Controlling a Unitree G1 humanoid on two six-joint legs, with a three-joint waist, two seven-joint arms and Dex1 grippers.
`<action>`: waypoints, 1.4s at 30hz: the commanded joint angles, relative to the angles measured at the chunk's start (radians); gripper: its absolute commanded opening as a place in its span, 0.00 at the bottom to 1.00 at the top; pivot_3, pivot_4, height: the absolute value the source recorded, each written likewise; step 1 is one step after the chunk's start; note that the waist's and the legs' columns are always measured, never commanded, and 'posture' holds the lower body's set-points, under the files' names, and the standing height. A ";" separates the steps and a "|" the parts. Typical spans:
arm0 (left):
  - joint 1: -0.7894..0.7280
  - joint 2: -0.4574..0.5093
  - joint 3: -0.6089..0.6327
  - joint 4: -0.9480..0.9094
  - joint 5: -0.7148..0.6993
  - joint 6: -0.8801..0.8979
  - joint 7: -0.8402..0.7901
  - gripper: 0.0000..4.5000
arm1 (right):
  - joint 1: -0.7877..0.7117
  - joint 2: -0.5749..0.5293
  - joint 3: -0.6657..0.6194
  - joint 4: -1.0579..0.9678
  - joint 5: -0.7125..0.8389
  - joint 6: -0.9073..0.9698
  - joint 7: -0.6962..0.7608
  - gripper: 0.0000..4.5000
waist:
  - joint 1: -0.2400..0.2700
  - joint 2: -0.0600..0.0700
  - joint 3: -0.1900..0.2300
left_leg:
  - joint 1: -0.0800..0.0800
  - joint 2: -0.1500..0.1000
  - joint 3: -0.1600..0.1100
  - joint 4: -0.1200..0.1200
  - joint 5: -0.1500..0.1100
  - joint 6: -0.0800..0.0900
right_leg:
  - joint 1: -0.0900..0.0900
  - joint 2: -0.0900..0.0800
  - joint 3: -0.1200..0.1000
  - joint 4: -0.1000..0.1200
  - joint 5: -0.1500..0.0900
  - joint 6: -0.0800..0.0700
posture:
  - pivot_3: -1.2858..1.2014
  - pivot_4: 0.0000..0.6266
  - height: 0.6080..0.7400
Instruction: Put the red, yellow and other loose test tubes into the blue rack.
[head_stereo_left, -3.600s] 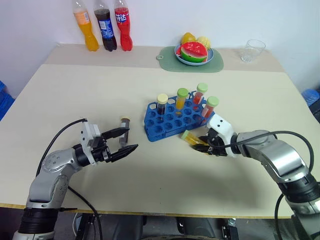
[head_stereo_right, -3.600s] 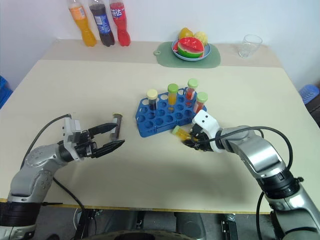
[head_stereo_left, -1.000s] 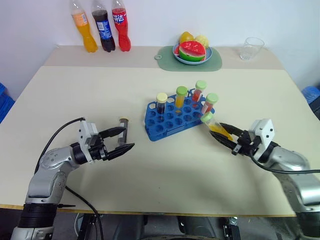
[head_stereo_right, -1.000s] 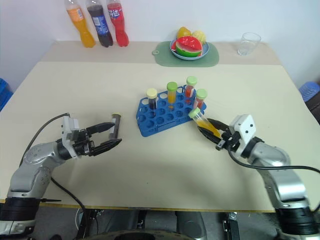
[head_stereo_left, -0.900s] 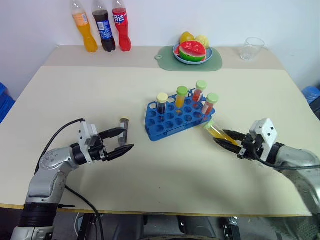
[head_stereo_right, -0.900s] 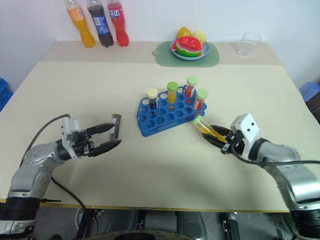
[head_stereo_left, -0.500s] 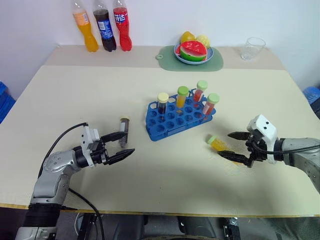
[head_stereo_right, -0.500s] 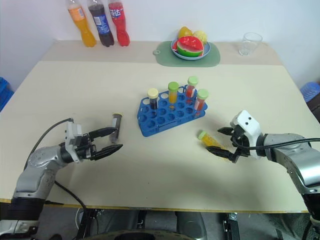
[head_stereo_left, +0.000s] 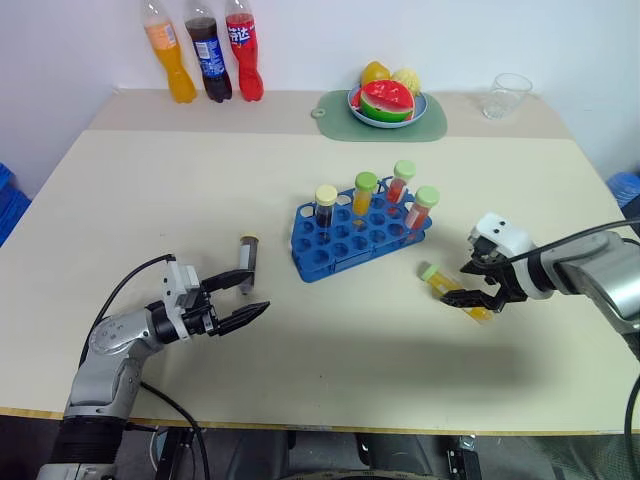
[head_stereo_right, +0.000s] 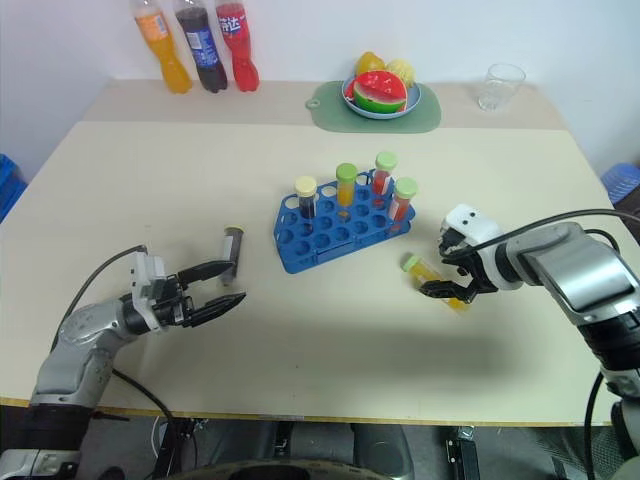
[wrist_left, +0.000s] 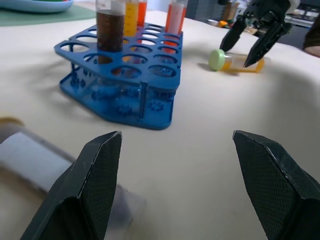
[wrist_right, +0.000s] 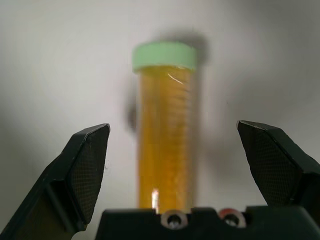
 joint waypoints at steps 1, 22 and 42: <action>0.020 -0.002 0.016 -0.060 -0.010 0.003 0.024 0.81 | -0.044 0.018 0.036 -0.040 0.009 0.064 0.012 0.88 | 0.000 0.000 0.000 | 0.000 0.000 0.000 0.000 0.000 0.000 | 0.000 0.000 0.000 0.000 0.000 0.000 | 0.52 0.24 1.00; -0.009 0.021 0.040 -0.105 -0.031 0.073 0.076 0.81 | 0.216 0.419 -0.407 -0.212 0.166 -0.548 -0.075 0.17 | -0.005 -0.003 0.000 | 0.004 0.000 0.001 0.000 0.000 0.000 | 0.002 0.004 0.000 0.004 0.000 0.001 | 0.52 0.24 1.00; -0.024 0.051 0.062 -0.133 -0.041 0.117 0.078 0.81 | 0.086 0.892 -0.351 0.535 -0.159 -1.477 -0.275 0.17 | -0.008 -0.002 0.000 | 0.005 -0.001 0.000 0.000 0.001 -0.002 | -0.001 0.003 0.001 0.013 0.000 0.000 | 0.52 0.24 1.00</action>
